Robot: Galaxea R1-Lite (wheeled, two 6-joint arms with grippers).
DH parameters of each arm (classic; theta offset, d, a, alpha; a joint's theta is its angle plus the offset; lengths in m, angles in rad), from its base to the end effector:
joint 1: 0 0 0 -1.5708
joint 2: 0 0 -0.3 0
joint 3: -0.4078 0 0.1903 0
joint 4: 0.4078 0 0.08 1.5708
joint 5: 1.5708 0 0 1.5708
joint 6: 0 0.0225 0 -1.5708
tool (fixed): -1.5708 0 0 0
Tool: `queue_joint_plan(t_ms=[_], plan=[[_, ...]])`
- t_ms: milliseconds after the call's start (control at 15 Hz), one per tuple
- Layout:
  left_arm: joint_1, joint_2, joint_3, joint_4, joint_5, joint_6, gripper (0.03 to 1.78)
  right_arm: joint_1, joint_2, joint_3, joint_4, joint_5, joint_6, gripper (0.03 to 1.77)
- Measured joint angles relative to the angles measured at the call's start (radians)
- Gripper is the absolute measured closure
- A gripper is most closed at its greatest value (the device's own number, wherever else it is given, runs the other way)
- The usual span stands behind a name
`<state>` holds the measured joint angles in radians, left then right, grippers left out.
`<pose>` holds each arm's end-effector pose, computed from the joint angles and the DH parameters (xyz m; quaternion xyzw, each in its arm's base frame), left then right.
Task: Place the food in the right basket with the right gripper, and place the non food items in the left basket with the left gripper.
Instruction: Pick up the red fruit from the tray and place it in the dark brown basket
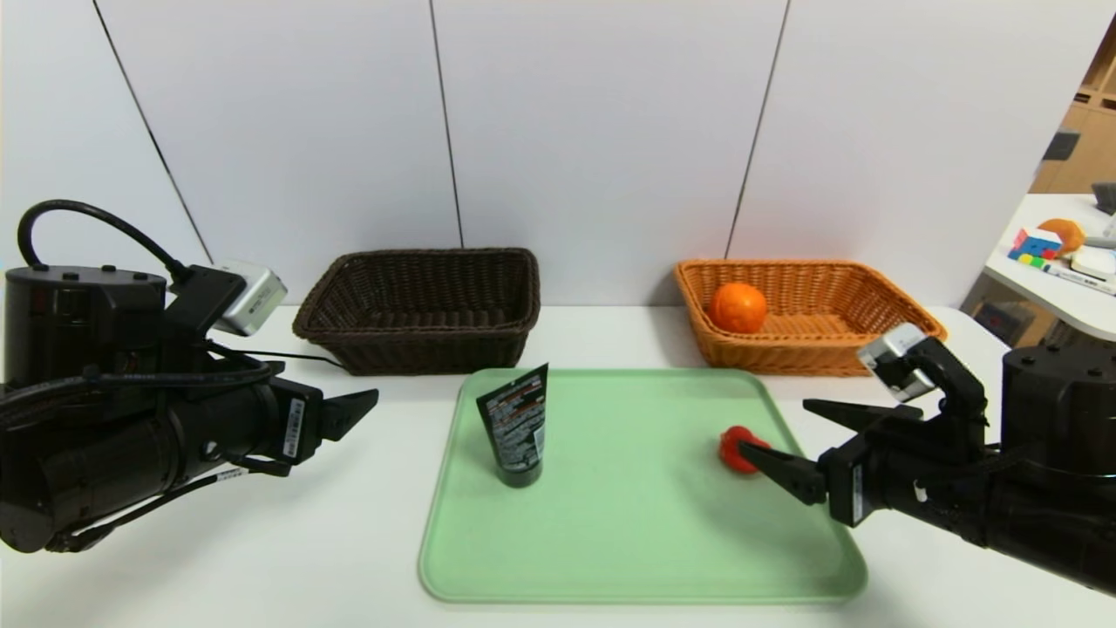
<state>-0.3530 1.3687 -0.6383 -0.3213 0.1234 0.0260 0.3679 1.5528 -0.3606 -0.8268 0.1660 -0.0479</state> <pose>0.2019 -0.0714 0.1929 0.0606 0.1959 -0.1147 0.9720 0.2084 0.0843 0.1290 -0.0410 0.1745 0.2637 0.9478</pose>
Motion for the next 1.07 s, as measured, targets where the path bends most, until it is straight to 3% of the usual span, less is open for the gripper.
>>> queue_joint_plan(t_ms=[333, 1067], plan=[[0.0, -0.002, 0.008, -0.001, 0.0, -0.001, 0.12, 0.013, 0.177, 0.04, -0.218, -0.001, -0.005, 0.11], [0.0, -0.004, 0.012, -0.002, -0.002, -0.003, 0.12, 0.001, 0.261, 0.035, -0.227, -0.004, -0.004, 0.1]])
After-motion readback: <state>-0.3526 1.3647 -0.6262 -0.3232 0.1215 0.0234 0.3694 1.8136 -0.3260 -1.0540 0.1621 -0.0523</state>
